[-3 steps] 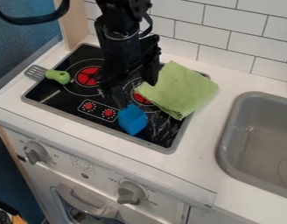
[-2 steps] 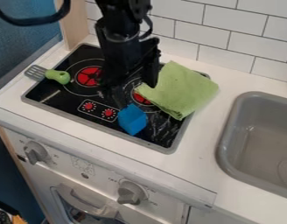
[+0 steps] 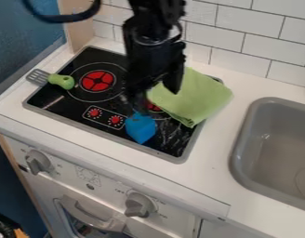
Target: Move the green cloth
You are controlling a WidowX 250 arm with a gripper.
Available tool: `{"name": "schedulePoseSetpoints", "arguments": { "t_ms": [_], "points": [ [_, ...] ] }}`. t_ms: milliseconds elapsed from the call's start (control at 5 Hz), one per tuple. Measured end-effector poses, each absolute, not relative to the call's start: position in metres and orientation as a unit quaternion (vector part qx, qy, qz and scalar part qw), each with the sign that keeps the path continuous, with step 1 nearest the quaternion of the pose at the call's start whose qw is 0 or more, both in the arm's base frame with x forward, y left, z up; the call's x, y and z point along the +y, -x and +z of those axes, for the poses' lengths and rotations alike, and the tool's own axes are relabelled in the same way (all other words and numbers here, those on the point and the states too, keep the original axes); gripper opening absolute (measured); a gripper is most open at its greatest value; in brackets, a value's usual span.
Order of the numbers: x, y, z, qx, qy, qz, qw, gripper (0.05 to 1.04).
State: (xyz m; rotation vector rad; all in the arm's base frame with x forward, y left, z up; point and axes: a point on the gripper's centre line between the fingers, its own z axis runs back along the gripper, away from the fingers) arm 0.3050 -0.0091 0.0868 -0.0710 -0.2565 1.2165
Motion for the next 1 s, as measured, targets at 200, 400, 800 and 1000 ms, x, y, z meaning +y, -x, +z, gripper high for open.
{"name": "schedulePoseSetpoints", "arguments": {
  "t_ms": [200,400,800,1000],
  "points": [
    [-0.019,-0.331,0.082,-0.119,0.025,0.581,0.804,1.0],
    [-0.021,-0.356,0.071,-0.12,0.014,0.591,0.798,1.0],
    [-0.025,-0.382,0.049,-0.095,-0.002,0.607,0.789,1.0],
    [-0.02,-0.386,0.038,-0.072,0.004,0.616,0.784,1.001]
  ]
}}
